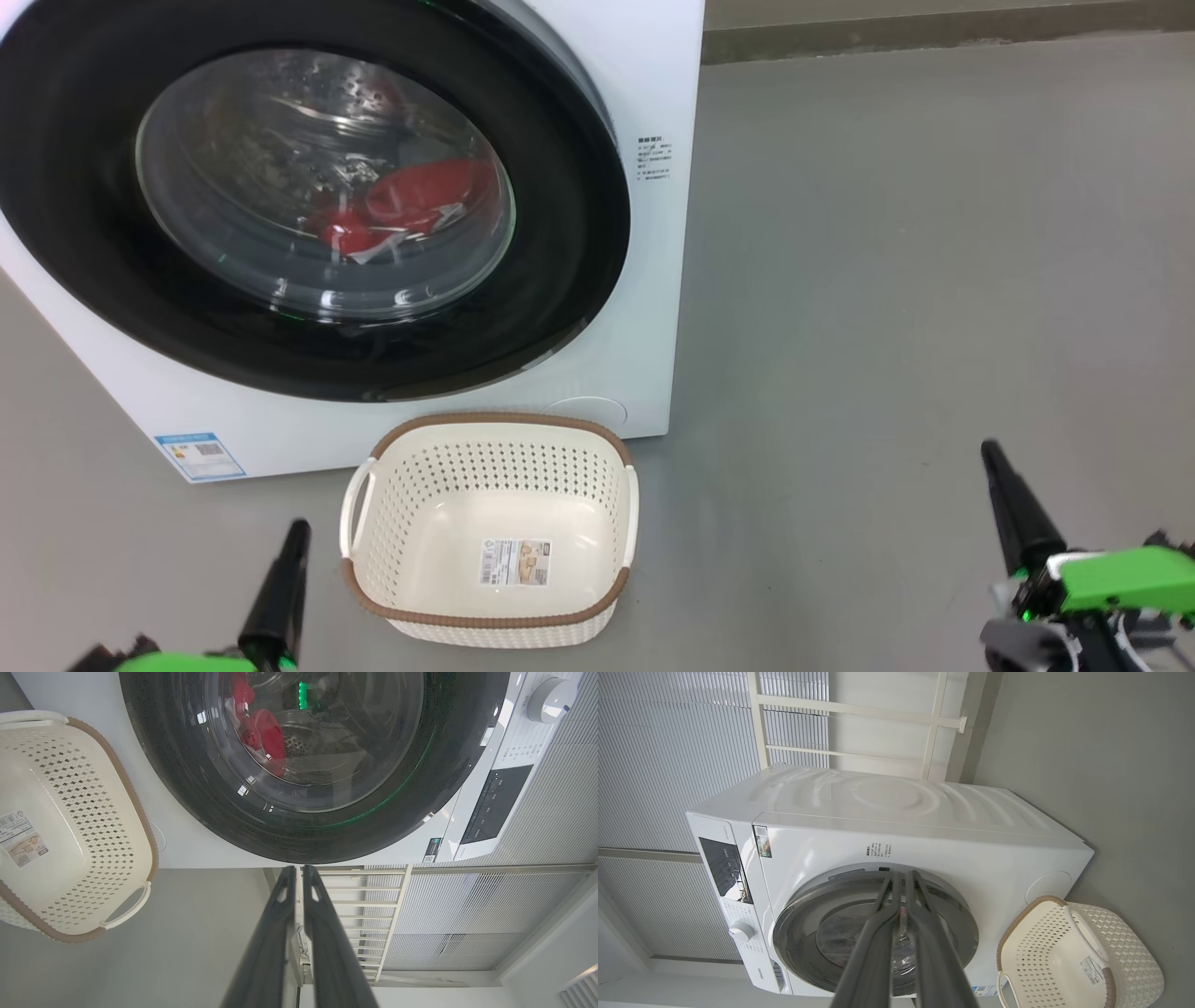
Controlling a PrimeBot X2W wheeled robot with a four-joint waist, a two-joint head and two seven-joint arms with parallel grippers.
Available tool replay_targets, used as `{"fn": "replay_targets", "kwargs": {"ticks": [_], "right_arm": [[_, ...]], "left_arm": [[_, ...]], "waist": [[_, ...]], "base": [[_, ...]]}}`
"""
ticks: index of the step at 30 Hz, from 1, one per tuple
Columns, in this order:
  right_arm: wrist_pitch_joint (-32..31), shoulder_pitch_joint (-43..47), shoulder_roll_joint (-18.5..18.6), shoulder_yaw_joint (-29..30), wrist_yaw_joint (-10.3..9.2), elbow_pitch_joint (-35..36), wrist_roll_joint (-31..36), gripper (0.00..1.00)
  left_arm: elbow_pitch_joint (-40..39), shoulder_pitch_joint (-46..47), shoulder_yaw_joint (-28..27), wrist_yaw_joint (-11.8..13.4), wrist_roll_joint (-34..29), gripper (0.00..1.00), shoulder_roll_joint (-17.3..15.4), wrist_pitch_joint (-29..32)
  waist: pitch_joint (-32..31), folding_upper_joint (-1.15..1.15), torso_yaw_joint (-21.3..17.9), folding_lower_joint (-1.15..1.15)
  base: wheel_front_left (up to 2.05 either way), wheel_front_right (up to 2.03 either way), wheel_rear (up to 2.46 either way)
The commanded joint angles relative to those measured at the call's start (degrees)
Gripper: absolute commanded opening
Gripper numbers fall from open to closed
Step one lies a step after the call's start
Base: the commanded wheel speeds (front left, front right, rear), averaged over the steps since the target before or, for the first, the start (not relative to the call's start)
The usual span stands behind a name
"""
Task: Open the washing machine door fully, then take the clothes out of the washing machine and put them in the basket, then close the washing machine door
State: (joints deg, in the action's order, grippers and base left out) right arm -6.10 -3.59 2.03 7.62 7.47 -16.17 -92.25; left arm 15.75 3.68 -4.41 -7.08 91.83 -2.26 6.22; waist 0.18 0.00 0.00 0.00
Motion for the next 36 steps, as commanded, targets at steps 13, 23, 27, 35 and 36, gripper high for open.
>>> {"fn": "replay_targets", "kwargs": {"ticks": [13, 23, 27, 35, 36], "right_arm": [[1.5, -0.1, 0.2, -2.0, 0.00, -0.3, 1.5, 1.00], [3.5, -1.2, 0.9, -3.6, 0.00, -0.7, 6.7, 1.00], [4.2, -1.6, 0.9, -4.1, 0.00, -0.6, 10.1, 1.00], [5.5, -2.2, 1.0, -5.0, 0.01, -0.1, 16.9, 1.00], [5.7, -2.2, 1.0, -5.1, 0.01, 0.0, 17.8, 1.00]], "left_arm": [[0.7, 0.1, 1.2, 0.0, -1.4, 1.00, -0.1, -1.6], [0.0, 0.6, 1.3, -0.1, -6.5, 1.00, -0.4, -3.5], [-0.5, 0.7, 1.2, -0.1, -9.6, 1.00, -0.3, -4.2], [-1.3, 1.0, 1.1, -0.1, -16.1, 1.00, -0.1, -5.5], [-1.4, 1.1, 1.1, -0.1, -16.9, 1.00, -0.1, -5.7]], "waist": [[0.0, 0.00, 0.0, 0.02], [0.2, 0.00, -0.1, 0.00], [0.3, 0.00, -0.1, 0.00], [0.4, 0.00, -0.1, 0.00], [0.4, 0.00, -0.1, 0.00]], "base": [[0.00, 0.00, 0.00], [0.00, 0.00, 0.00], [0.00, 0.00, 0.00], [0.00, 0.00, 0.00], [0.00, 0.00, 0.00]]}}
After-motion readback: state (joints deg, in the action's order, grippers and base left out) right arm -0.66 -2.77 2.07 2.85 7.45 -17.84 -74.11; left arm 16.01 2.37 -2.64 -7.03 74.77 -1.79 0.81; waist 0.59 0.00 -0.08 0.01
